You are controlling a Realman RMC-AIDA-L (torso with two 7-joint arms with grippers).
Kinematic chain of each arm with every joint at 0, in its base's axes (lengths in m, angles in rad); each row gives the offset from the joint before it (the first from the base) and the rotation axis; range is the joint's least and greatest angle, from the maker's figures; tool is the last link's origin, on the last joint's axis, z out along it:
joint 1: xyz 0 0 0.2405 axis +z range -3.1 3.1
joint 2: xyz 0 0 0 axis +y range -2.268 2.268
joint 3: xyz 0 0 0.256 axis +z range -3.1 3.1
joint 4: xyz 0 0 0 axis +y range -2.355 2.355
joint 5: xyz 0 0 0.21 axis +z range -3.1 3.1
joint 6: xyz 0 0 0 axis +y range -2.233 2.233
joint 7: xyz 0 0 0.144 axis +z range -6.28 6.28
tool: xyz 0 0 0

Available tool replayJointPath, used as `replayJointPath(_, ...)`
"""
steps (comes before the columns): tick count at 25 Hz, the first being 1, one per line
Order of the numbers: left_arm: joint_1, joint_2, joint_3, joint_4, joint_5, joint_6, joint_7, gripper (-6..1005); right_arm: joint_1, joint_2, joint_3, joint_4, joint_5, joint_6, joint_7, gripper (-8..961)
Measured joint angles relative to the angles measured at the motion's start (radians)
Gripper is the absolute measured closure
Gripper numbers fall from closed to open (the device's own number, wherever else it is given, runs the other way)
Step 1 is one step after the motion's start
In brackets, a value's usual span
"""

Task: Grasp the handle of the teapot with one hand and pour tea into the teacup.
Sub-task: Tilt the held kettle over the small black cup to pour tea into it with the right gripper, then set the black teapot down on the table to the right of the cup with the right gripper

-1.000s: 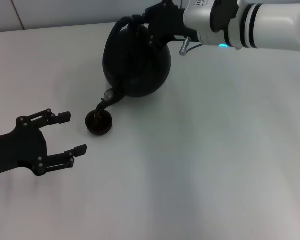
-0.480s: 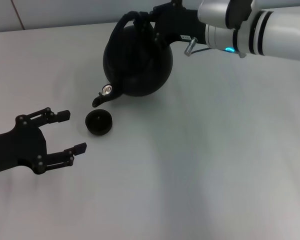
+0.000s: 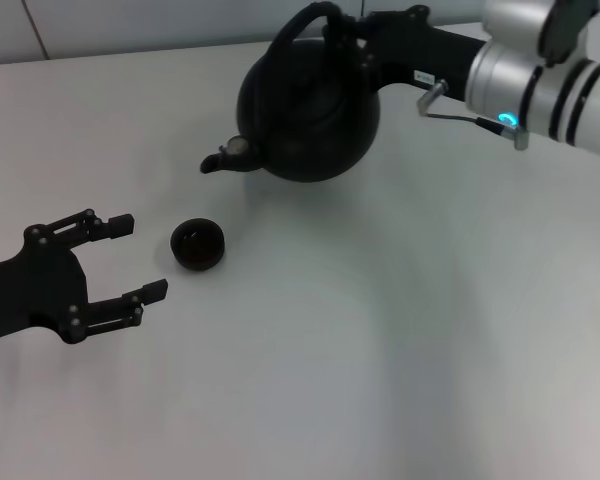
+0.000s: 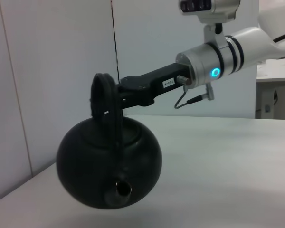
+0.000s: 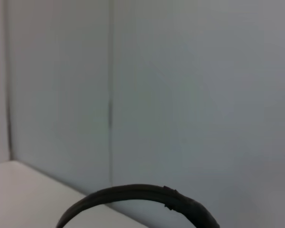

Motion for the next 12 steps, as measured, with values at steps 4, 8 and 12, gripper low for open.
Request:
replayJointPath(4,-0.003,-0.001,-0.001,0.001,0.001,0.001,0.000,200,-0.054,0.001,0.002,0.007,0.078,0.000,0.004,821)
replayJointPath(8,-0.003,-0.001,-0.001,0.002,0.002,0.002,0.000,200,-0.077,0.001,0.003,0.015,0.119,0.000,0.012,822)
replayJointPath(12,-0.004,-0.001,-0.001,0.003,0.002,0.000,0.000,200,-0.094,0.001,0.003,0.039,0.141,-0.001,0.020,818)
